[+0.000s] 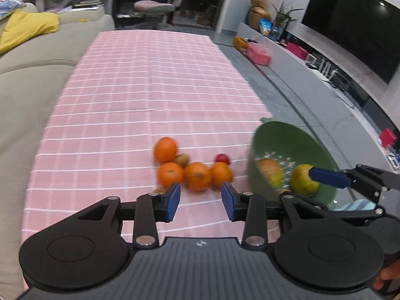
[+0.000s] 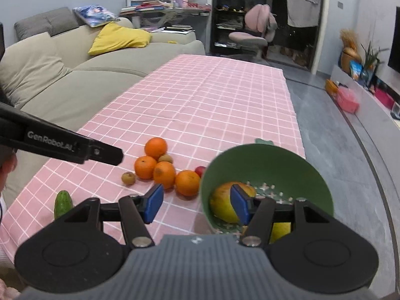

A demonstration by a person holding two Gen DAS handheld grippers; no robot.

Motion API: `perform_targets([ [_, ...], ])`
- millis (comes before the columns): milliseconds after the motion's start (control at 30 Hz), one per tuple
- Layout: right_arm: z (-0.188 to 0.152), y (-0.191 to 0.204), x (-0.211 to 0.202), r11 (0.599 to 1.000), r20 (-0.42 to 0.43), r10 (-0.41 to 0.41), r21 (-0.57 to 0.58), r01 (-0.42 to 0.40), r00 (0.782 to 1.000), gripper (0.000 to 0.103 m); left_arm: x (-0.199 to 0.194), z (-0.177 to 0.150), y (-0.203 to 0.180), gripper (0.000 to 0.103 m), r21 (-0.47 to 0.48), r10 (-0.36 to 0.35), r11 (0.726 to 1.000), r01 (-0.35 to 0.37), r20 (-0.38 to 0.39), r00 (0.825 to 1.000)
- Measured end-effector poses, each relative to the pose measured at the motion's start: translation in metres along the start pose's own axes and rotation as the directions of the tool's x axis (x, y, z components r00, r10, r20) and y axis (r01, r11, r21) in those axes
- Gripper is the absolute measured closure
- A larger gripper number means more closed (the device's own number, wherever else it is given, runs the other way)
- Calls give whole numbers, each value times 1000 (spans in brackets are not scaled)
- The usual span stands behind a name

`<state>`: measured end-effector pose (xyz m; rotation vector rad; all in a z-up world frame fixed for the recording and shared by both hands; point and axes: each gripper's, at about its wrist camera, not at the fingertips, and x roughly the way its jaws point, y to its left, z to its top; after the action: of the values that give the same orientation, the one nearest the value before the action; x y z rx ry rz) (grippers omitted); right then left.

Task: Organize fruits
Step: 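Withdraw both tools from the colander toward the oranges, then grasp a small brown fruit with the left tool while the right tool grasps an orange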

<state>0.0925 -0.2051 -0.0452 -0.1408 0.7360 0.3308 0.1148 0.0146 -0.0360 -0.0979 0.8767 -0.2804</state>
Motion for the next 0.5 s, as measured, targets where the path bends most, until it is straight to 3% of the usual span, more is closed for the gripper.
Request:
perform_targets([
  [167, -4, 17, 14, 998, -20, 29, -59, -30, 999, 48, 12, -15, 20, 59, -28, 29, 999, -30, -20, 999],
  [500, -8, 46, 47, 975, -20, 67, -213, -70, 998, 57, 44, -23, 28, 59, 6, 85, 996, -85, -70, 994],
])
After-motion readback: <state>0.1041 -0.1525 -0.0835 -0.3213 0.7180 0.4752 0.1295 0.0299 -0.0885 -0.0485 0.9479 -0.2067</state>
